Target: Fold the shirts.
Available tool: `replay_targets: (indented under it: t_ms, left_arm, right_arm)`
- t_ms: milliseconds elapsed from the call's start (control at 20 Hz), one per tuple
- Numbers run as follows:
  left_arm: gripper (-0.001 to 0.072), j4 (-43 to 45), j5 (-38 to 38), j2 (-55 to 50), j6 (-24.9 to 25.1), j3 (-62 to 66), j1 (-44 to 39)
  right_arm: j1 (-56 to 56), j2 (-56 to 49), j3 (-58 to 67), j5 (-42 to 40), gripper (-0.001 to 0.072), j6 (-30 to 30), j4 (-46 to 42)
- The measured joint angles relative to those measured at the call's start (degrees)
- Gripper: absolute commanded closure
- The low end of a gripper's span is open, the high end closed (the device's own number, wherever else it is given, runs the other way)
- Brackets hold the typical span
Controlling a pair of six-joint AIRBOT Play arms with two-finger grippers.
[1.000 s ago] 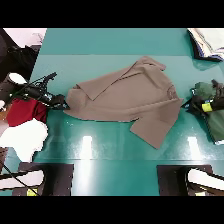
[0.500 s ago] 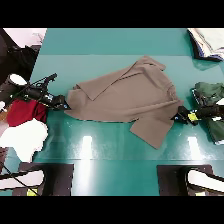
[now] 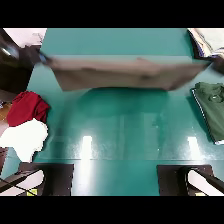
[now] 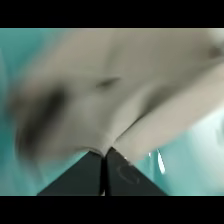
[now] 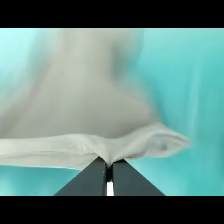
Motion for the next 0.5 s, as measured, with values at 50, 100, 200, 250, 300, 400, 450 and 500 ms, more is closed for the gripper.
replay_targets:
  t_ms: [50,100,200,250,300,400,450,500]
  left_arm:
    - [0.0683,-1.07,1.31,1.29,-0.26,5.05,0.00]
    - [0.0683,-1.92,2.93,2.62,-0.50,10.45,0.04]
    - [0.0683,-3.17,6.27,5.22,-0.76,19.41,0.07]
    - [0.0683,-3.69,8.15,6.80,-0.83,22.49,0.07]
    - [0.0683,-3.93,10.01,8.68,-0.94,24.98,0.07]
    - [0.0683,-4.44,13.51,12.41,-0.96,27.82,0.07]
    - [0.0683,-4.66,15.02,14.19,-0.98,28.65,0.07]
    - [0.0683,-4.90,16.46,16.06,-1.01,29.31,0.07]
  right_arm:
    - [0.00,1.44,4.57,-1.73,0.0697,0.00,0.02]
    - [-0.02,2.93,9.31,-3.43,0.0697,0.00,-0.02]
    - [-0.04,5.73,17.18,-6.23,0.0696,0.02,-0.15]
    - [-0.07,7.04,20.31,-7.15,0.0697,0.00,-0.37]
    - [-0.07,8.46,23.23,-7.80,0.0697,0.00,-0.83]
    - [-0.07,11.23,27.76,-8.76,0.0696,0.00,-2.54]
    - [-0.07,12.59,29.38,-9.05,0.0696,-0.02,-3.82]
    - [-0.09,14.05,30.67,-9.07,0.0697,-0.02,-5.49]
